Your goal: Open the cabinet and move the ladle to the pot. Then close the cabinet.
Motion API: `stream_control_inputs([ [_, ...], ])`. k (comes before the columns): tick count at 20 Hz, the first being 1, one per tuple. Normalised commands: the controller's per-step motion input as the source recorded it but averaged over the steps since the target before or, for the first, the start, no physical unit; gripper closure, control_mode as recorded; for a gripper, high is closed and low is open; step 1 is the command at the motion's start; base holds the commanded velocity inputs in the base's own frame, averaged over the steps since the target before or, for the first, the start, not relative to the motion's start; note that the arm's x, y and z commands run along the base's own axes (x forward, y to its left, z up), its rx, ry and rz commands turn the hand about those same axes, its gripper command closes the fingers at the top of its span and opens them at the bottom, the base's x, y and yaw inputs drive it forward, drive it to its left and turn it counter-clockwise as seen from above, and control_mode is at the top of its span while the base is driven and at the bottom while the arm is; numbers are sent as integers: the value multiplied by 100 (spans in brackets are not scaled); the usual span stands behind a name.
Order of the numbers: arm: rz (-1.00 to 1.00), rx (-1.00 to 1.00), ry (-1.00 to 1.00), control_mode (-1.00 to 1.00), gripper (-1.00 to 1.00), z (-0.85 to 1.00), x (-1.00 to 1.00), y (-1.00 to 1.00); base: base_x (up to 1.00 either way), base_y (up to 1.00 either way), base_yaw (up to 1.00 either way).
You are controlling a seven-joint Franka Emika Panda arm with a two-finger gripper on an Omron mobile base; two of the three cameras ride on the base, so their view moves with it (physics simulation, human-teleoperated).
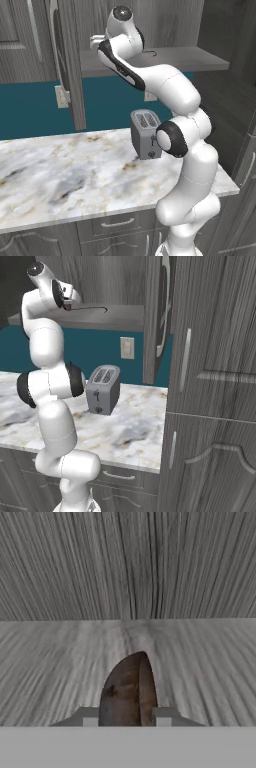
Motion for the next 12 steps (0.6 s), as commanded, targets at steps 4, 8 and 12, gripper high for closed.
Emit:
stream_control_inputs([
  [4, 0, 0, 0, -100, 100, 0, -9, 0, 0, 0, 0],
  [8, 0, 0, -1, -100, 100, 0, -37, 0, 0, 0, 0],
  [12, 0, 0, -12, -100, 100, 0, -82, -1, 0, 0, 0],
])
